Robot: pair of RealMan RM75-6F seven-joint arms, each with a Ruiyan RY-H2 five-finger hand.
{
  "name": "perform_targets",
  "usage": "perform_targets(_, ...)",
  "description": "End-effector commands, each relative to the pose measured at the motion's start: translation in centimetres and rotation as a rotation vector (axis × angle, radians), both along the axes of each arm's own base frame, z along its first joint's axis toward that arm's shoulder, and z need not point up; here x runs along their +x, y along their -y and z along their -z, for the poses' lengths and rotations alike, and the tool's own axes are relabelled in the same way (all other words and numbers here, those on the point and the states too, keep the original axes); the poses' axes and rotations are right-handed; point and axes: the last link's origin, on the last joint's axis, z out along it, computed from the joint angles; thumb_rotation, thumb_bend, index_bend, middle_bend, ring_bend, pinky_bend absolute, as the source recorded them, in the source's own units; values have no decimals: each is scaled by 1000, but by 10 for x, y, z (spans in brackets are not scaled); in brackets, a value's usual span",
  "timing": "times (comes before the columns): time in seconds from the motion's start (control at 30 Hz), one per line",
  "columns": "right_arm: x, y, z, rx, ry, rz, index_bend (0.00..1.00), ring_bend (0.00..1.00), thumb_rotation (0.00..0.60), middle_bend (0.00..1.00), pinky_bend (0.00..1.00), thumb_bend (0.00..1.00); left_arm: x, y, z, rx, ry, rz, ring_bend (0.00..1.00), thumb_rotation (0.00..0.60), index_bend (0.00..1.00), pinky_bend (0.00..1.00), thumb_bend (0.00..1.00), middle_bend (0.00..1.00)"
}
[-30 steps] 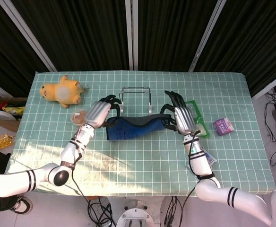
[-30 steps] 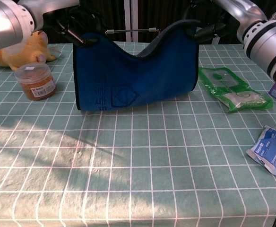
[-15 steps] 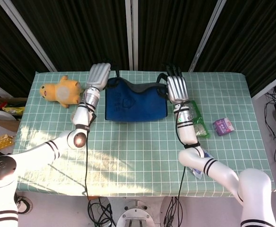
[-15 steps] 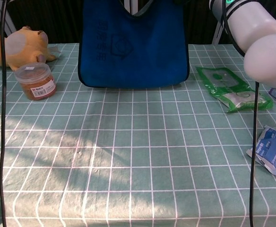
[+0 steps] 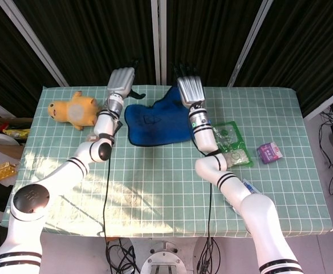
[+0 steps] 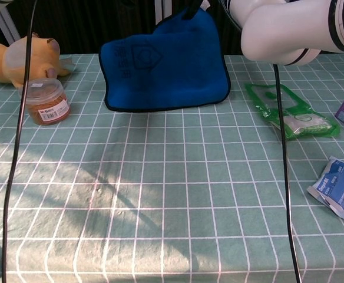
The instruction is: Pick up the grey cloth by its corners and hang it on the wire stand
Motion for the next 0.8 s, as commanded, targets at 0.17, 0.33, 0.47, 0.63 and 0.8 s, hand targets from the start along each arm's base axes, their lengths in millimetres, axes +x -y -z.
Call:
perform_targets(0.17,-11,-3,-13,4,88,24,0,0,600,0,0,19,-6,17,-23,33,12,55,117,600,0,162,144,24)
perform_targets(0.33,-40,-42,-35,-34,68,-90,0,0,600,0,0,80,-17,56,-40,21,0,122,85,591,0,162,150,14)
perform_targets(0.47,-87,-94,-68,-39,39,-112,0,0,600,0,0,95,-47,112,-55,36,-37,188,84,483,0,162,152,35)
perform_targets(0.63,-153,-167,-105,-5,-22,-35,0,0,600,0,0,99,-111,189,-72,68,-119,174,84,452,0,162,149,51)
perform_targets(0.8,-215,-235,-121,71,-108,82,0,0,600,0,0,97,-175,259,-86,133,-179,92,84,414,5,162,143,62)
